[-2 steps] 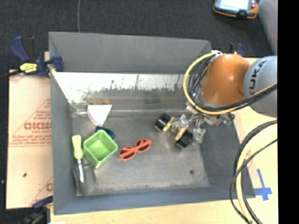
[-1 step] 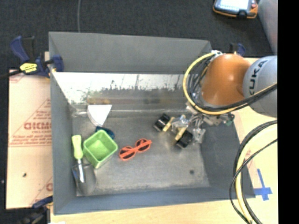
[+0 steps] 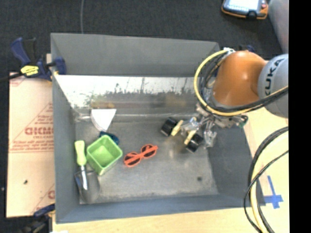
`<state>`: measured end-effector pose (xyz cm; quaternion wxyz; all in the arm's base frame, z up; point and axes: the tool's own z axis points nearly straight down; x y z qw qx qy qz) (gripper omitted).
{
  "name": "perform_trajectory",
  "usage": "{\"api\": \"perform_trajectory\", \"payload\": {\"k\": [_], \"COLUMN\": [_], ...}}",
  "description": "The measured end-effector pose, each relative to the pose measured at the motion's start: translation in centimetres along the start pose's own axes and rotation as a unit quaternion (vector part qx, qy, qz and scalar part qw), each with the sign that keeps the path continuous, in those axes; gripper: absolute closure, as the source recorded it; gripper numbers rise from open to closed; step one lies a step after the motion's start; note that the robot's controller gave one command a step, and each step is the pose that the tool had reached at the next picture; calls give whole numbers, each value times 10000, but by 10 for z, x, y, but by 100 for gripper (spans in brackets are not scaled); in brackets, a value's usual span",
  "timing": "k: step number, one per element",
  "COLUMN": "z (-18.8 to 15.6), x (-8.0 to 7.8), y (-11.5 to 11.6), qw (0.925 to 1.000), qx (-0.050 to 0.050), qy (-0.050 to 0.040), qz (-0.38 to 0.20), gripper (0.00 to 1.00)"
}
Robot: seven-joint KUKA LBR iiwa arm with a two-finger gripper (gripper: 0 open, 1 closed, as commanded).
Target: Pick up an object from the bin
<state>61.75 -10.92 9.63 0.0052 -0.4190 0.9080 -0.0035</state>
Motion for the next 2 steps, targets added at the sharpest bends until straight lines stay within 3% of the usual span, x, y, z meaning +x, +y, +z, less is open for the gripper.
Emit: {"api": "perform_trajectory", "payload": {"k": [2], "z": [-72], "x": [0], "y": [-1], "qw": [10000], "qx": [3], "qy": [-4], "qz": [30], "gripper": [100]}}
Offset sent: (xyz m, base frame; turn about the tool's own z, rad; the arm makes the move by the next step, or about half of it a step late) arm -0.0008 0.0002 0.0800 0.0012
